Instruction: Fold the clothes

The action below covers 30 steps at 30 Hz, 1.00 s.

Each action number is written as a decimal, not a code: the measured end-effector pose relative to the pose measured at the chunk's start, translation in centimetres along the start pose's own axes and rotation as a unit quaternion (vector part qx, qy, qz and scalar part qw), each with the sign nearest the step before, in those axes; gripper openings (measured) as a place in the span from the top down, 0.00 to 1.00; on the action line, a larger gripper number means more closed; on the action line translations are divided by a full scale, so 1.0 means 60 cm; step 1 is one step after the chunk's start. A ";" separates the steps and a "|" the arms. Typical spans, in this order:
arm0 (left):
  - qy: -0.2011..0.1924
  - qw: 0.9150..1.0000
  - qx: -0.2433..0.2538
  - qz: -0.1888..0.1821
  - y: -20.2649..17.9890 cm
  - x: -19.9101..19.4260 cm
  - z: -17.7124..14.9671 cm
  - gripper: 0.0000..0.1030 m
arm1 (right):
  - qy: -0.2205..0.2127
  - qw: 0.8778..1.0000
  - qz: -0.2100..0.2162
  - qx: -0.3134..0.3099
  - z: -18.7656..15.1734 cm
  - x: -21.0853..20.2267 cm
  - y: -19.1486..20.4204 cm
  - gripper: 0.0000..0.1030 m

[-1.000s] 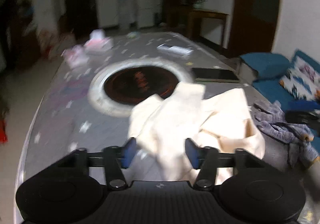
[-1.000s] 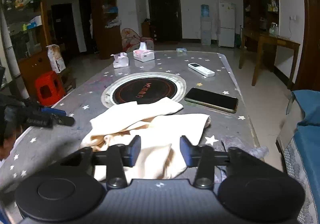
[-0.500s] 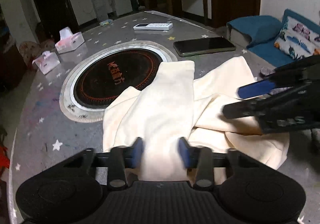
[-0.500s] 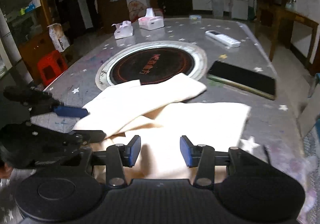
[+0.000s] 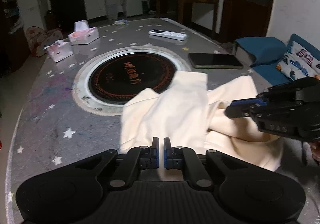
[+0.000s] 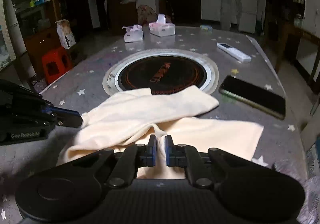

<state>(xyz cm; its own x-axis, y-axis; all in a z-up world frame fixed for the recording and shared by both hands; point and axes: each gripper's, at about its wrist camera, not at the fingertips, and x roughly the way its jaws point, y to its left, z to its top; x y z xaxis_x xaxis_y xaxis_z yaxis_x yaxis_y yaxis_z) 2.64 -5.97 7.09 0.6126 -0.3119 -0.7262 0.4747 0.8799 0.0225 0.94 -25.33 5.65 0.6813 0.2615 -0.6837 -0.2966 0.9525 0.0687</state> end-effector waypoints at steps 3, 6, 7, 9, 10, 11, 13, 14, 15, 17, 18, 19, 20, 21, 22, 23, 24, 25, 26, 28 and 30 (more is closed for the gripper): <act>-0.004 1.000 0.020 -0.003 -0.025 0.008 0.012 0.91 | 0.000 1.000 0.001 -0.018 0.004 0.001 0.002 0.92; -0.005 1.000 0.022 -0.012 -0.037 0.015 0.025 0.80 | 0.001 1.000 -0.006 -0.026 0.007 0.015 0.004 0.83; -0.006 1.000 0.023 -0.012 -0.037 0.017 0.028 0.73 | 0.004 1.000 -0.007 -0.027 0.007 0.021 0.004 0.81; -0.007 1.000 0.025 -0.009 -0.039 0.020 0.037 0.66 | 0.006 1.000 -0.008 -0.025 0.006 0.033 0.002 0.79; -0.008 1.000 0.028 -0.006 -0.039 0.023 0.041 0.65 | 0.010 1.000 -0.004 -0.021 0.004 0.035 0.000 0.79; -0.008 1.000 0.029 -0.005 -0.039 0.025 0.045 0.65 | 0.013 1.000 0.000 -0.017 0.002 0.038 -0.003 0.79; -0.005 1.000 0.028 -0.008 -0.041 0.034 0.053 0.65 | 0.020 1.000 0.008 -0.009 -0.002 0.042 -0.009 0.88; -0.003 1.000 0.028 -0.010 -0.043 0.039 0.057 0.65 | 0.016 1.000 0.010 -0.010 -0.005 0.035 -0.009 0.90; -0.001 1.000 0.028 -0.013 -0.044 0.044 0.061 0.65 | 0.013 1.000 0.013 -0.011 -0.008 0.028 -0.009 0.91; 0.002 0.999 0.031 -0.018 -0.051 0.055 0.069 0.65 | 0.002 1.000 0.018 -0.015 -0.015 0.002 -0.008 1.00; 0.004 0.999 0.036 -0.020 -0.056 0.061 0.072 0.65 | 0.000 1.000 0.019 -0.016 -0.017 -0.006 -0.008 1.00; 0.006 0.999 0.043 -0.020 -0.064 0.067 0.075 0.65 | -0.003 1.000 0.019 -0.017 -0.022 -0.021 -0.009 1.00; 0.008 0.998 0.051 -0.022 -0.071 0.075 0.078 0.63 | -0.005 1.000 0.019 -0.018 -0.027 -0.035 -0.010 1.00; 0.011 0.998 0.059 -0.023 -0.077 0.084 0.081 0.61 | -0.006 1.000 0.018 -0.021 -0.031 -0.045 -0.011 1.00; 0.015 0.998 0.063 -0.019 -0.082 0.093 0.084 0.61 | -0.007 1.000 0.017 -0.025 -0.034 -0.054 -0.011 1.00; 0.019 0.997 0.067 -0.014 -0.087 0.103 0.086 0.61 | -0.008 1.000 0.013 -0.027 -0.036 -0.057 -0.012 1.00; 0.023 0.997 0.069 -0.013 -0.090 0.111 0.087 0.61 | -0.009 0.999 0.010 -0.030 -0.038 -0.060 -0.013 1.00; 0.027 0.997 0.071 -0.013 -0.092 0.119 0.088 0.63 | -0.006 0.999 0.004 -0.034 -0.038 -0.059 -0.015 1.00; 0.033 0.997 0.071 -0.016 -0.093 0.127 0.089 0.63 | -0.006 0.999 0.000 -0.035 -0.037 -0.057 -0.017 0.97; 0.044 0.996 0.071 -0.017 -0.094 0.139 0.089 0.72 | -0.007 0.999 -0.010 -0.037 -0.036 -0.052 -0.019 0.94; 0.048 0.996 0.075 -0.015 -0.094 0.146 0.086 0.82 | -0.007 0.999 -0.010 -0.037 -0.032 -0.046 -0.020 0.91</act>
<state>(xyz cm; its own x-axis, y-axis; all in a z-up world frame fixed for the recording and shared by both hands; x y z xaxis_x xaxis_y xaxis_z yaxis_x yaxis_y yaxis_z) 8.58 -15.53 4.17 0.5372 -0.2960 -0.7898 0.5861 0.8044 0.0971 -1.84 -27.50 6.08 0.6966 0.2454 -0.6742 -0.3309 0.9437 0.0016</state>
